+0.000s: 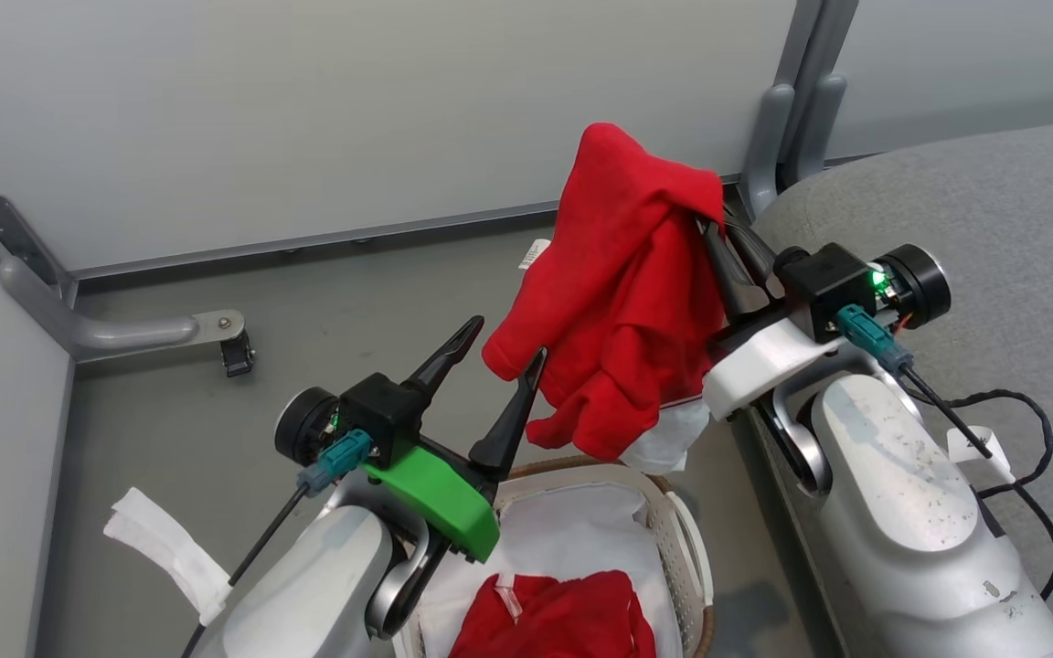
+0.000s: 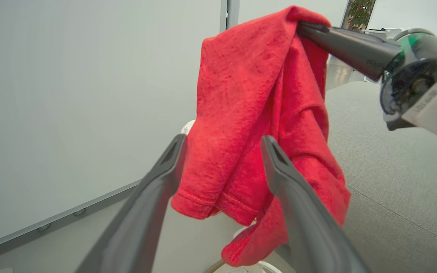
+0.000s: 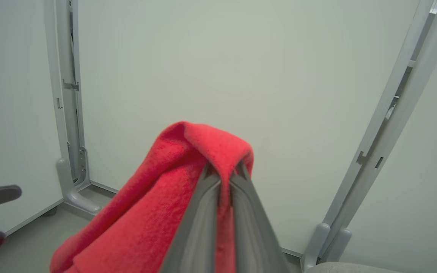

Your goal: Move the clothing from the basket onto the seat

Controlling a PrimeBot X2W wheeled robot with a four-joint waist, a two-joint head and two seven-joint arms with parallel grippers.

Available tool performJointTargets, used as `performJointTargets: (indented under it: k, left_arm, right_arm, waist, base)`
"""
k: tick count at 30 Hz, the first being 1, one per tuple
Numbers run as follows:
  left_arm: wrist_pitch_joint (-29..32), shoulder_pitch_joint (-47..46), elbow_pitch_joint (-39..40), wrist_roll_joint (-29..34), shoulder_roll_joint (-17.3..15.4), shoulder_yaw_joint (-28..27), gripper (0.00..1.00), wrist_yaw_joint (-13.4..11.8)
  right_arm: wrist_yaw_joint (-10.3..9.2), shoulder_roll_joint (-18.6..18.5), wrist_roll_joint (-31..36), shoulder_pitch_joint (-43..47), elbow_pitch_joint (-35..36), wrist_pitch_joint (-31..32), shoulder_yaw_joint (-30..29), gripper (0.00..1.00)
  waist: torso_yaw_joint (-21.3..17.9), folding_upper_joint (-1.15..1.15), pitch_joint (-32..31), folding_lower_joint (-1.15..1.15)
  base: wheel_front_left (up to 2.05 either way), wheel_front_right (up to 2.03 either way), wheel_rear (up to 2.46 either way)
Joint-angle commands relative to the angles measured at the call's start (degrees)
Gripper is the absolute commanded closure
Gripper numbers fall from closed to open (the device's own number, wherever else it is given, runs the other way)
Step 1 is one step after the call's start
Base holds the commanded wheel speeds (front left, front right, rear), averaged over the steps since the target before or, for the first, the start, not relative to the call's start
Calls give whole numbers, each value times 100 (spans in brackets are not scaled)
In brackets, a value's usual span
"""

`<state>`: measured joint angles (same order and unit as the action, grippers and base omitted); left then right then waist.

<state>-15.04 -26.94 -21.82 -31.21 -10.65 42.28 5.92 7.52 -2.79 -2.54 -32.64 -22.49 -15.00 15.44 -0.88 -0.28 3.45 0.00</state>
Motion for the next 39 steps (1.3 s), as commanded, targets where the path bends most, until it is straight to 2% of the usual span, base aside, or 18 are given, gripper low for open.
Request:
performJointTargets:
  k: [1, 7, 16, 23, 30, 36, 39]
  left_arm:
    - [-20, 96, 47, 106, 23, -76, 0, 26]
    - [-20, 119, 216, 436, 107, -184, 0, 90]
    - [-21, -107, 269, 731, 155, -141, 0, 147]
    - [-21, -212, 203, 822, 94, -38, 0, 158]
    - [-21, -271, 247, 890, 25, 86, 0, 160]
    - [-21, -331, 358, 826, 3, 207, 0, 161]
    - [-21, -376, 402, 842, 1, 296, 0, 162]
  right_arm:
    - [-6, -20, 53, 38, 14, -28, -57, 100]
    - [-7, -31, 209, -153, 126, -28, -297, 100]
    - [-7, -168, 354, -108, 420, -28, -743, 100]
    - [-7, -319, 367, 172, 532, -28, -1070, 100]
    - [-7, -363, 417, 337, 547, -28, -1224, 100]
    - [-7, -532, 360, -11, 320, -28, -1152, 100]
    - [-7, -775, 340, -449, 69, -28, -1082, 100]
  waist:
    - [-82, 28, 53, 0]
    - [-614, 28, 351, 0]
    - [-1767, 28, 881, 0]
    - [-2333, 28, 1116, 0]
    - [-2454, 28, 1260, 0]
    - [-2246, 28, 1422, 0]
    - [-2043, 28, 1524, 0]
  base:
    - [0, 0, 0]
    - [0, 0, 0]
    - [0, 0, 0]
    - [0, 0, 0]
    - [0, 0, 0]
    - [0, 0, 0]
    - [0, 0, 0]
